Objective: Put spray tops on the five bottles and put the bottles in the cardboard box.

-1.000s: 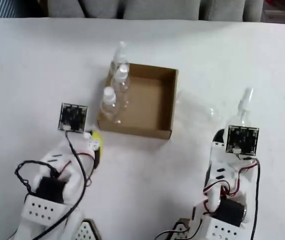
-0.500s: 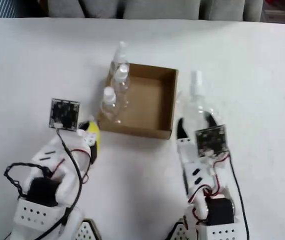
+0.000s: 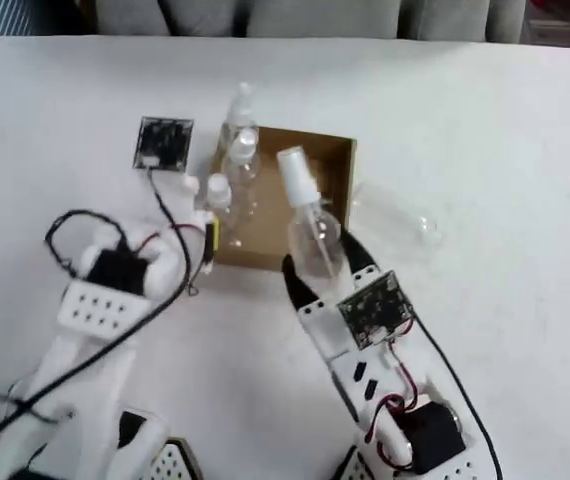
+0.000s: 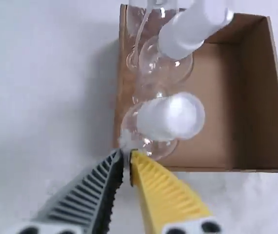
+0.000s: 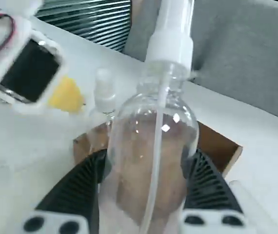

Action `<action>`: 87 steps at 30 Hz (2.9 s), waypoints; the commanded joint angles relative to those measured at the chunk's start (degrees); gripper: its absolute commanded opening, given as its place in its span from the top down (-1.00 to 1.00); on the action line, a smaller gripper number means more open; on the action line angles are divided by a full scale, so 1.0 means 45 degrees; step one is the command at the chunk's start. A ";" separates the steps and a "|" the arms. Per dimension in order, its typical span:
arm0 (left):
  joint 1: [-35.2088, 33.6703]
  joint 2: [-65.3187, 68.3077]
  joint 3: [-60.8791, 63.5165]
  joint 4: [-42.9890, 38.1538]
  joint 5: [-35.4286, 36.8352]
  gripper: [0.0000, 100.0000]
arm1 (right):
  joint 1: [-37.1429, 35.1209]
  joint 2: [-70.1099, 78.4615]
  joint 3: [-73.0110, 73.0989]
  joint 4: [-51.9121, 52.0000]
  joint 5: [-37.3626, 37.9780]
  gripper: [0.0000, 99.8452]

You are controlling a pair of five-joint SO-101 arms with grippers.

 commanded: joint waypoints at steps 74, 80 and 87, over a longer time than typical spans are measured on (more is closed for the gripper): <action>0.8742 -1.4896 1.1429 -0.7267 0.1993 0.96 | 0.0987 -0.0107 -0.1114 0.0361 -0.3223 0.97; 0.8742 -1.4896 1.1429 -0.7209 0.1973 0.96 | 0.0987 -0.0107 -0.1875 0.1397 -0.3223 0.97; 0.8723 -1.4896 1.1429 -0.7189 0.1954 0.96 | 0.0479 -0.0107 -0.2911 0.2921 -0.3184 0.97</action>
